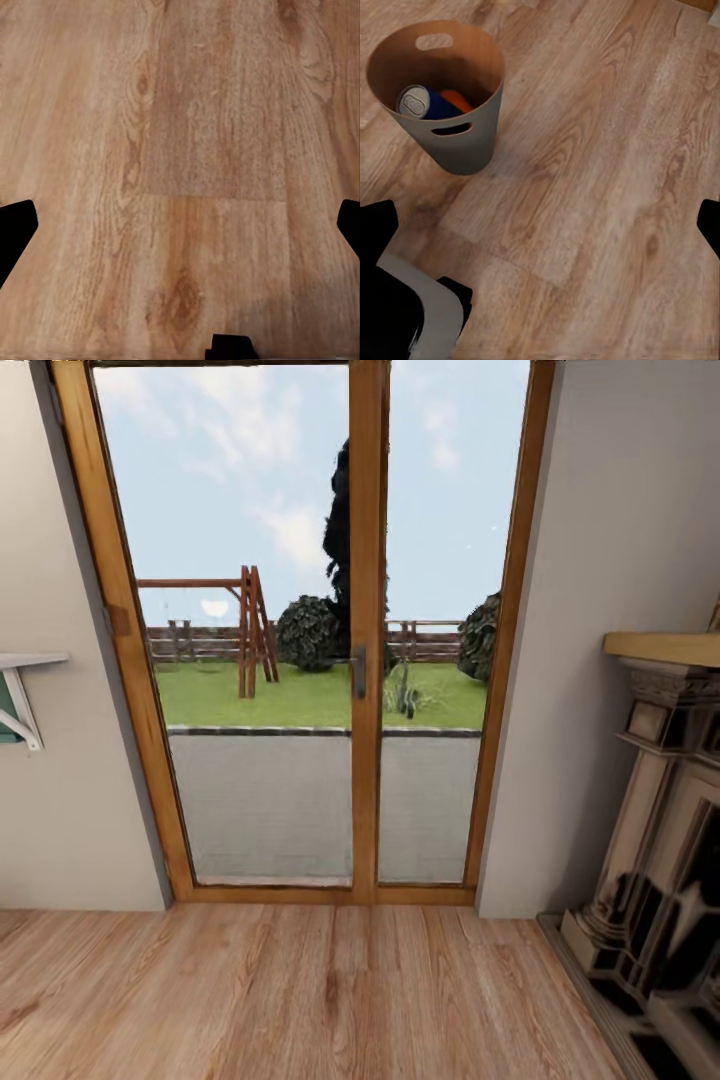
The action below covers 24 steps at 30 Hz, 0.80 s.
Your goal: Put the three can of soda from the living room inside the tash can in the kitchen.
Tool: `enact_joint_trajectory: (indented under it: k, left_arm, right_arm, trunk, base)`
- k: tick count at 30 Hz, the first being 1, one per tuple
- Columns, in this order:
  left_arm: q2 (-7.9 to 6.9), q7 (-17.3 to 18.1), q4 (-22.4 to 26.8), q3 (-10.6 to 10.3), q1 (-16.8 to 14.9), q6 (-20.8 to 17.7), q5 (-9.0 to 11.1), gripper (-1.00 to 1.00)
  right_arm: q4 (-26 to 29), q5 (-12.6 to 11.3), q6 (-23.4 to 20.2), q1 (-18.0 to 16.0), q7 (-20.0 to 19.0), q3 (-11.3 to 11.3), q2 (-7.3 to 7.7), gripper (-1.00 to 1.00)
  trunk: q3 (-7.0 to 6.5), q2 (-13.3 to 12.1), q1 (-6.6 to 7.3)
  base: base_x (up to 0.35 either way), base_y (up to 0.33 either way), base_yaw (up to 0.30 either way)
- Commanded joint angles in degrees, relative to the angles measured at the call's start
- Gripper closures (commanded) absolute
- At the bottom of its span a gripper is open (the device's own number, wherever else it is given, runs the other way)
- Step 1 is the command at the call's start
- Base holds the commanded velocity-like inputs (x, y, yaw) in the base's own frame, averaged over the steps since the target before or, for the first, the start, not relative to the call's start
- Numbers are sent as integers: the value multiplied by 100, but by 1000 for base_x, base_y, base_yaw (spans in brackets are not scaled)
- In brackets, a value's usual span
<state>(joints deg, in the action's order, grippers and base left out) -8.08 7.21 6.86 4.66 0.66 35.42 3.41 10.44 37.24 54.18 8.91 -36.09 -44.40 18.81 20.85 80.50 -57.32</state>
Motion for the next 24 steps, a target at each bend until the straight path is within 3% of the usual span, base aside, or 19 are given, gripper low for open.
enact_joint_trajectory:
  k: [1, 9, 12, 15, 18, 24]
  left_arm:
    - [0, 2, 0, 0, 21, 23, 0, -100]
    - [7, 14, 0, -5, 193, 520, -5, -100]
    - [11, 18, 0, -5, 234, 627, -6, -100]
    - [30, 26, -2, -7, 259, 684, -7, -100]
    - [65, 33, -7, -15, 325, 731, -7, -100]
    - [75, 29, -9, -17, 388, 743, -7, -100]
  right_arm:
    - [-79, -4, 36, 8, 54, -3, 15, -100]
    - [-618, 7, 257, 43, 637, 7, 18, -100]
    - [-746, 1, 207, 46, 1047, -2, -2, -100]
    - [-878, 4, -73, 52, 1617, 8, -90, -100]
    - [-983, 10, -835, 57, 2340, 30, -333, -100]
    - [-1027, -2, -1191, 58, 2569, 28, -466, -100]
  trunk:
    - [-19, -42, 23]
    - [-163, -362, 198]
    - [-216, -483, 264]
    - [-270, -603, 330]
    - [-324, -723, 396]
    - [-432, -964, 528]
  base:
    - [0, 0, 0]
    - [0, 0, 0]
    - [0, 0, 0]
    - [0, 0, 0]
    - [0, 0, 0]
    - [0, 0, 0]
